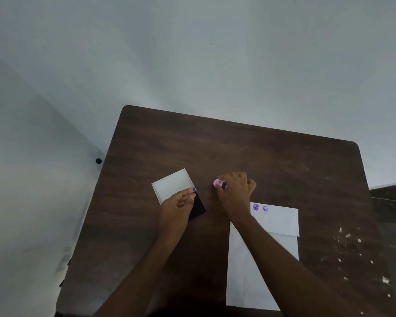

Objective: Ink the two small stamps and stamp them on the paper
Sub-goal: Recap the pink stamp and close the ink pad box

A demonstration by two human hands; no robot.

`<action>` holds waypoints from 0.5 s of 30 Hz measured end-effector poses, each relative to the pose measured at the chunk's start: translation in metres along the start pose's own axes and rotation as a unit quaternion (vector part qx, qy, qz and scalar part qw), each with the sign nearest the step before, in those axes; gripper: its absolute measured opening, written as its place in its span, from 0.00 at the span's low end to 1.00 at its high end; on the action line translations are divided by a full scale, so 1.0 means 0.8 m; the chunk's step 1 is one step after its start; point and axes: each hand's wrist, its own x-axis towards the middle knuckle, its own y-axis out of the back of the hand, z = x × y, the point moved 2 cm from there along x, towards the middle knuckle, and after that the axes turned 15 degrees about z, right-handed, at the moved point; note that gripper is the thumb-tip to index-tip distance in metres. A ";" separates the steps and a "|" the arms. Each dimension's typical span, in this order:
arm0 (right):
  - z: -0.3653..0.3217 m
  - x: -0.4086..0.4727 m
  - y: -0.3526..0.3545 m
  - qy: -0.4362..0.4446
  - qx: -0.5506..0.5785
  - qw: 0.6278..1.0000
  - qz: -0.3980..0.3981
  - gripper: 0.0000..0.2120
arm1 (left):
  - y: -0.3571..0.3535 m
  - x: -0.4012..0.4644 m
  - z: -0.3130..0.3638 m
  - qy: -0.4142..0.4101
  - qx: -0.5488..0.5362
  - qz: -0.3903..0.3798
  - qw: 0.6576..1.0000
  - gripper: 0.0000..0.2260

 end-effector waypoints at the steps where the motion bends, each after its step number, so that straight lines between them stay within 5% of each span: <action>1: 0.001 0.003 -0.001 0.002 -0.007 1.000 -0.001 0.09 | -0.004 0.002 0.001 -0.005 0.005 -0.002 1.000 0.12; 15: 0.010 0.006 -0.019 -0.002 0.011 0.999 -0.041 0.15 | -0.023 0.011 0.005 -0.031 0.050 -0.003 0.998 0.13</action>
